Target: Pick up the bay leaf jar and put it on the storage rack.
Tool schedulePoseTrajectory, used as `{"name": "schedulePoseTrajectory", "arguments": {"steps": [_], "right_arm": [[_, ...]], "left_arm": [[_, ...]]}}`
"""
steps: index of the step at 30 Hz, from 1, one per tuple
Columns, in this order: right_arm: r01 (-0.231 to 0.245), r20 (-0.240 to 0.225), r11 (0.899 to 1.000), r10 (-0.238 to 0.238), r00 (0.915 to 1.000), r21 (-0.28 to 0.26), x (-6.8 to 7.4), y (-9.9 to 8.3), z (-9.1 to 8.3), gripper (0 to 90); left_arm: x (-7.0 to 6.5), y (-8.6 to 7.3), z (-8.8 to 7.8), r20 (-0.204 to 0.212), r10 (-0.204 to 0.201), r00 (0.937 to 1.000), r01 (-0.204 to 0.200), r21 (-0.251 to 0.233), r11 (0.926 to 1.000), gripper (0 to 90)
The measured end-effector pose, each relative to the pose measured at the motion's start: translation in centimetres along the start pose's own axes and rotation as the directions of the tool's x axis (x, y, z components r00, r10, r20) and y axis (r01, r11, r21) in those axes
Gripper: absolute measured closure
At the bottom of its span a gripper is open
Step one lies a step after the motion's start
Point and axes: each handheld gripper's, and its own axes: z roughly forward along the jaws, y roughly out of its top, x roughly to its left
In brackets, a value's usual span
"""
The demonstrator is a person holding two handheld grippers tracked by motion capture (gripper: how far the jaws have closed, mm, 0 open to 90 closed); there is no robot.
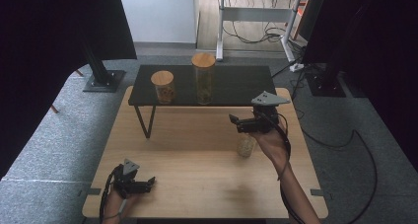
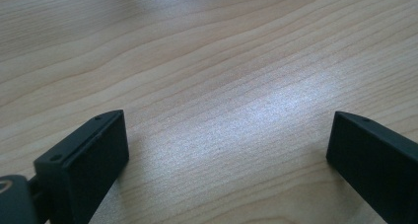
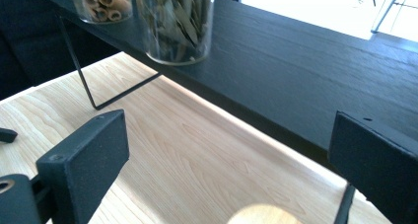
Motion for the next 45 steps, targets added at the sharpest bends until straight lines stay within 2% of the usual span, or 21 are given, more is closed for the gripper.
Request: {"name": "schedulePoseTrajectory", "arguments": {"steps": [5,12,29,45], "right_arm": [[0.003,0.017,1.0,-0.003,0.9999,0.0,-0.3,-1.0,-0.8,2.0],[0.032,0.062,0.999,-0.032,0.9975,0.0,-0.3,-2.5,-2.1,2.0],[0.018,0.132,1.0,-0.018,0.9911,0.002,-1.0,-6.4,-4.2,2.2],[-0.025,0.19,1.0,0.028,0.9814,-0.018,-2.1,-11.0,-6.0,3.0]], "left_arm": [[0.0,0.0,0.0,0.0,0.001,1.0,-0.001,0.0,1.0,2.0],[0.0,0.0,0.0,0.0,0.001,1.0,-0.001,0.001,1.0,2.1],[0.0,0.0,0.0,-0.001,-0.001,1.0,0.001,0.0,1.0,2.1],[0.0,-0.1,0.0,-0.002,-0.002,1.0,0.002,-0.001,1.0,2.2]]}}
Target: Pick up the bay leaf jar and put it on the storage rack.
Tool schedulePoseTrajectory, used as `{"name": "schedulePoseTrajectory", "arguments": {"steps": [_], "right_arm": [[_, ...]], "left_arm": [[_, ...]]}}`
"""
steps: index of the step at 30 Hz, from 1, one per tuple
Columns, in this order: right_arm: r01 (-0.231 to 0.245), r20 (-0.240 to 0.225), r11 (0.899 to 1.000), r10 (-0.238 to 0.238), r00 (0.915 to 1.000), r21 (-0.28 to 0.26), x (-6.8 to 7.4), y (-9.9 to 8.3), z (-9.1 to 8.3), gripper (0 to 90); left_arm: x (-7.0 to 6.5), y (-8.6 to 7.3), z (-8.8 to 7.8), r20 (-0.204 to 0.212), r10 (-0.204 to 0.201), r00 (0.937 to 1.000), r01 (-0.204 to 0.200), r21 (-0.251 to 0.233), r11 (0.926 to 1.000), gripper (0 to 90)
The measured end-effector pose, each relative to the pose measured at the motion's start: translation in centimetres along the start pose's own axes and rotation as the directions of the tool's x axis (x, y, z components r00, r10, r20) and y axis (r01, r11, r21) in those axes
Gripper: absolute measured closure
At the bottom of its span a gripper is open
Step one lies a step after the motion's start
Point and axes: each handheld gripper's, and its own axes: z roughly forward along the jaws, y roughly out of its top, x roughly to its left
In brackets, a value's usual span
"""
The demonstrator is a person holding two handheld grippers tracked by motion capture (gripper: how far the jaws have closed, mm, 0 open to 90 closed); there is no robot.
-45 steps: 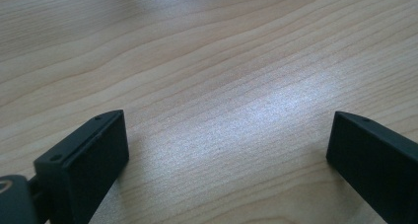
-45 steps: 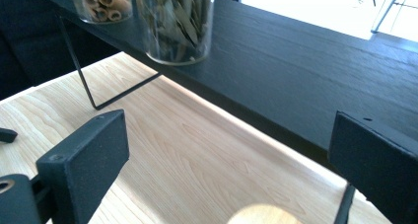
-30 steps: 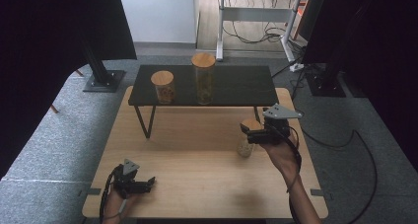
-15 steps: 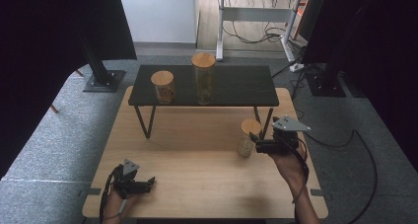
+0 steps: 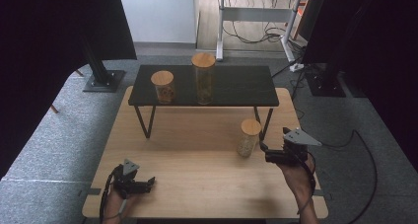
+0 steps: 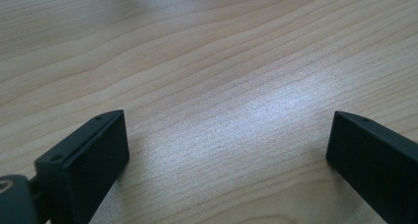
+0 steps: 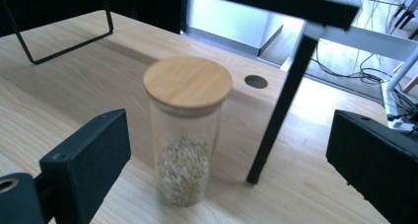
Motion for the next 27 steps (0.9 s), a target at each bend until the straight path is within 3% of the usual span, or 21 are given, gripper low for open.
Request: {"name": "schedulePoseTrajectory", "arguments": {"steps": [11,27], "right_arm": [[-0.043,0.035,0.999,0.042,0.9985,0.016,-0.6,-4.1,0.3,3.0],[-0.116,0.056,0.992,0.113,0.992,0.057,-0.5,-8.9,1.0,3.3]], "left_arm": [[0.0,0.0,0.0,-0.001,0.003,1.0,-0.003,0.003,1.0,2.3],[0.0,-0.1,-0.1,-0.001,0.003,1.0,-0.003,0.002,1.0,2.3]]}}
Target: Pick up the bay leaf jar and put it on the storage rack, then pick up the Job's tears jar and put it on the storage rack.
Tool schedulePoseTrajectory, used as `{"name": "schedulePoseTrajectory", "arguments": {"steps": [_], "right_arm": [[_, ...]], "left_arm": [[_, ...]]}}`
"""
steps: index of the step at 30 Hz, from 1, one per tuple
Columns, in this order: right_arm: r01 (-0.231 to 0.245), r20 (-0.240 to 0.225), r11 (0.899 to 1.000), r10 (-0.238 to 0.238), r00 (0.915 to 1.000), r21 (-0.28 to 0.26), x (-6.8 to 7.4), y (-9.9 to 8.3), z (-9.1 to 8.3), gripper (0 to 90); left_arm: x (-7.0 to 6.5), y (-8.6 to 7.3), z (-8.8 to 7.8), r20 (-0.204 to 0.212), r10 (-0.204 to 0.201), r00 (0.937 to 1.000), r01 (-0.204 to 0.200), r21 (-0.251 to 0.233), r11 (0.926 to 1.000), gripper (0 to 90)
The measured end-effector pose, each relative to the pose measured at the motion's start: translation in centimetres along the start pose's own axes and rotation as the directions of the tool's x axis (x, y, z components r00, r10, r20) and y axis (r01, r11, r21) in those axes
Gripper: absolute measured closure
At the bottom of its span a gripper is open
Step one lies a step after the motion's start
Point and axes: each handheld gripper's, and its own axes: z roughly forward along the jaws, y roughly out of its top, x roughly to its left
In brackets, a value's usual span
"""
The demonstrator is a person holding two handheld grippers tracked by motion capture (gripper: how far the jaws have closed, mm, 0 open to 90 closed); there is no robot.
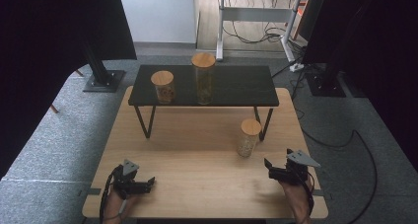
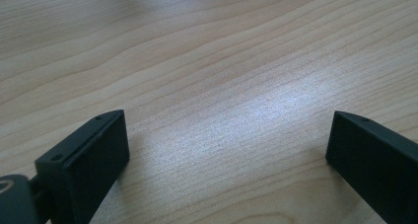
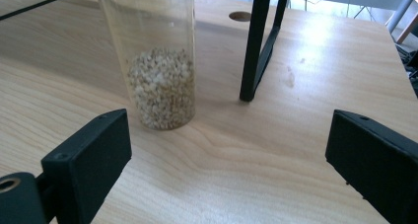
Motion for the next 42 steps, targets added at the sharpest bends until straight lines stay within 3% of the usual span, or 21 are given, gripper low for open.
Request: {"name": "schedulePoseTrajectory", "arguments": {"steps": [14,29,42], "right_arm": [[-0.021,0.004,0.999,0.021,0.9998,0.028,0.0,-2.4,0.4,2.7],[0.008,-0.032,0.999,-0.007,0.9995,0.035,0.9,-1.2,1.7,1.1],[0.026,-0.097,0.999,-0.024,0.9951,0.021,1.6,0.4,3.9,1.4]], "left_arm": [[0.0,0.0,0.0,0.0,-0.001,1.0,0.001,0.0,1.0,2.4],[0.0,0.0,0.0,0.0,-0.001,1.0,0.001,0.0,1.0,2.3],[0.0,0.0,0.0,0.0,-0.001,1.0,0.001,-0.001,1.0,2.3]]}}
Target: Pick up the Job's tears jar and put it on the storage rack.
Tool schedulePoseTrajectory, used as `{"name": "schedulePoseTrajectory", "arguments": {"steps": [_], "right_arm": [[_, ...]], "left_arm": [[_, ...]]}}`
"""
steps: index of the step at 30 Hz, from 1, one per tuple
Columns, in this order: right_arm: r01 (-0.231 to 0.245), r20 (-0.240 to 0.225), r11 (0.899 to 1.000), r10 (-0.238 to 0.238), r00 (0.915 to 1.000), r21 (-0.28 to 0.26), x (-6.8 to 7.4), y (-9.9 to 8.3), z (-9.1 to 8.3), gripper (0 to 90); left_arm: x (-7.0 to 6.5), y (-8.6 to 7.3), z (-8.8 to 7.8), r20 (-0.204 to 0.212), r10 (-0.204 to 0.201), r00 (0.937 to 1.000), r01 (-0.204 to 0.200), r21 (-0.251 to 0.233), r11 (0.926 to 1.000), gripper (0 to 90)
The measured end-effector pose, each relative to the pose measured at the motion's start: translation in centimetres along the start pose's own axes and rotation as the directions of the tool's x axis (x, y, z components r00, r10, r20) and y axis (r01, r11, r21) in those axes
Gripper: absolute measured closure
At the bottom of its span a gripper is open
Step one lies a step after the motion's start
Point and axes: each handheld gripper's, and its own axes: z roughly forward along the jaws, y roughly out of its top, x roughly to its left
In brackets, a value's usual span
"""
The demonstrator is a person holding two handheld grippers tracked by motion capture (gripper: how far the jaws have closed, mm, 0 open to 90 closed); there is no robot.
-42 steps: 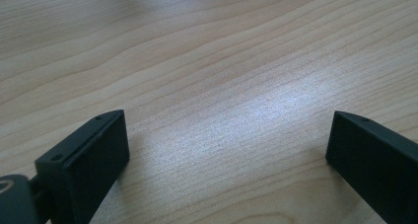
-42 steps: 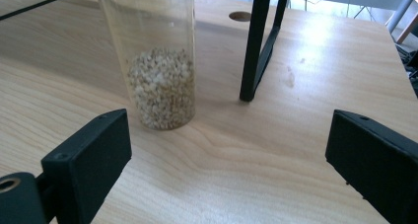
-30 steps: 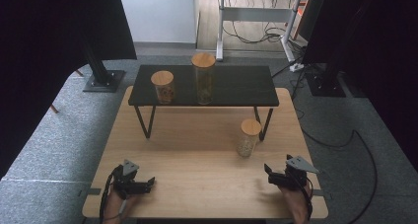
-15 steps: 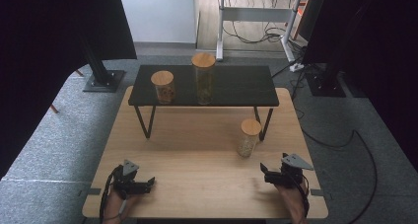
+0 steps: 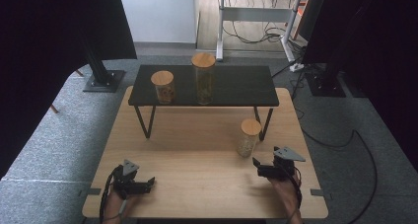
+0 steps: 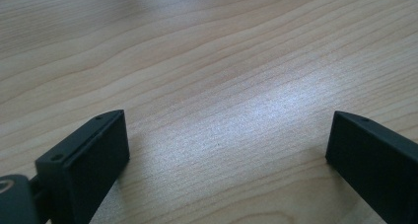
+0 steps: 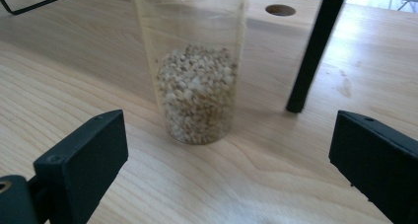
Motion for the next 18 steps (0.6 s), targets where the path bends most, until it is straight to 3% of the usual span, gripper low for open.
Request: {"name": "schedulePoseTrajectory", "arguments": {"steps": [18], "right_arm": [[0.008,-0.051,1.0,-0.007,0.9987,0.006,0.6,1.9,3.8,5.7]], "left_arm": [[0.0,0.0,0.0,0.001,0.001,1.0,-0.001,0.0,1.0,2.3]]}}
